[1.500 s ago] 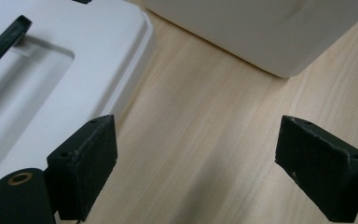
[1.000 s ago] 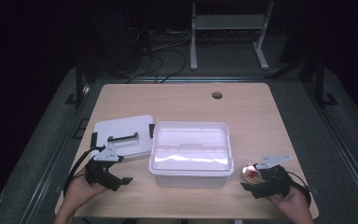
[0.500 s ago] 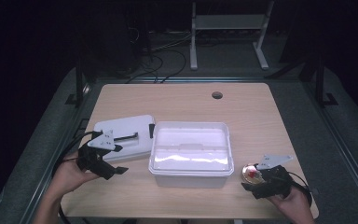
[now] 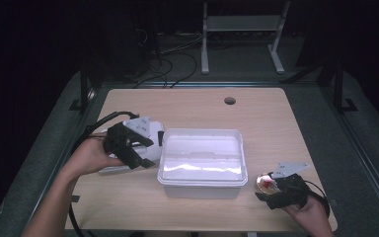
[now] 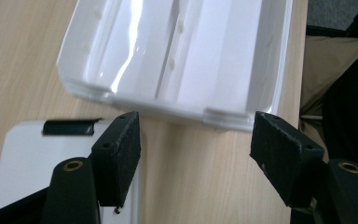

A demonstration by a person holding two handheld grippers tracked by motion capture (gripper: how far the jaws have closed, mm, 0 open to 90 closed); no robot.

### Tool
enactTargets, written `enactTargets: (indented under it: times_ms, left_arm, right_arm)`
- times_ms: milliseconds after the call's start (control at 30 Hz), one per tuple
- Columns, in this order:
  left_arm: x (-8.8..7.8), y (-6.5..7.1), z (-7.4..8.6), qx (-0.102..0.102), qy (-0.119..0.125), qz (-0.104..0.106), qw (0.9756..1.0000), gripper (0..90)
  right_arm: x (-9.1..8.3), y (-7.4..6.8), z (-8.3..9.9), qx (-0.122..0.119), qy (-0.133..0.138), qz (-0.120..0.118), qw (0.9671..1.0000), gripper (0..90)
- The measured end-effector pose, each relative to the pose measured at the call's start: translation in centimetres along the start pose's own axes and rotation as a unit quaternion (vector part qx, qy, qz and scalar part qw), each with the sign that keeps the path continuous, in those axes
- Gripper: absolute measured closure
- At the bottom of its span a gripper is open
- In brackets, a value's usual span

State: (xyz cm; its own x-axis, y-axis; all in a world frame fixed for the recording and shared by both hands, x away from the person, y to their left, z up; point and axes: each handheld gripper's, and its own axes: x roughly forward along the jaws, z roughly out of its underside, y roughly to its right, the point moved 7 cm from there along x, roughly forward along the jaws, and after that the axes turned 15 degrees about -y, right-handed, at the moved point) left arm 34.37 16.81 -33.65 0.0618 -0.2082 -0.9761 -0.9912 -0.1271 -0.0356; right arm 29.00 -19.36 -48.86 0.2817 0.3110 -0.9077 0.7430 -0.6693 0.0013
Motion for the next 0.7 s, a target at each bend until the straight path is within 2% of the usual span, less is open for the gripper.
enactTargets:
  times_ms: [67,100,267,400,667,700]
  left_arm:
    - [0.2,-0.2,-1.3,0.005,-0.006,0.009,0.9999,34.0]
    - [0.3,-0.4,-1.9,0.015,-0.012,0.012,0.9997,34.1]
    - [1.4,-0.7,-4.8,0.027,-0.023,0.025,0.9991,36.1]
    - [2.4,-0.9,-6.6,0.04,-0.037,0.035,0.9979,38.2]
    - [3.8,-1.2,-9.1,0.048,-0.06,0.046,0.996,42.6]
    - [4.3,-1.1,-9.8,0.053,-0.066,0.052,0.995,43.4]
  right_arm:
    - [0.0,0.1,-0.1,0.001,0.002,0.0,1.0,16.2]
    - [0.0,0.1,-0.1,0.0,0.003,0.0,1.0,16.2]
    - [-0.1,0.1,-0.1,0.002,0.003,0.0,1.0,16.2]
    - [-0.1,0.1,-0.1,-0.002,0.004,0.0,1.0,16.2]
    - [-0.1,0.0,-0.1,-0.003,0.003,0.0,1.0,16.2]
    - [-0.1,0.1,-0.1,-0.003,0.004,0.0,1.0,16.2]
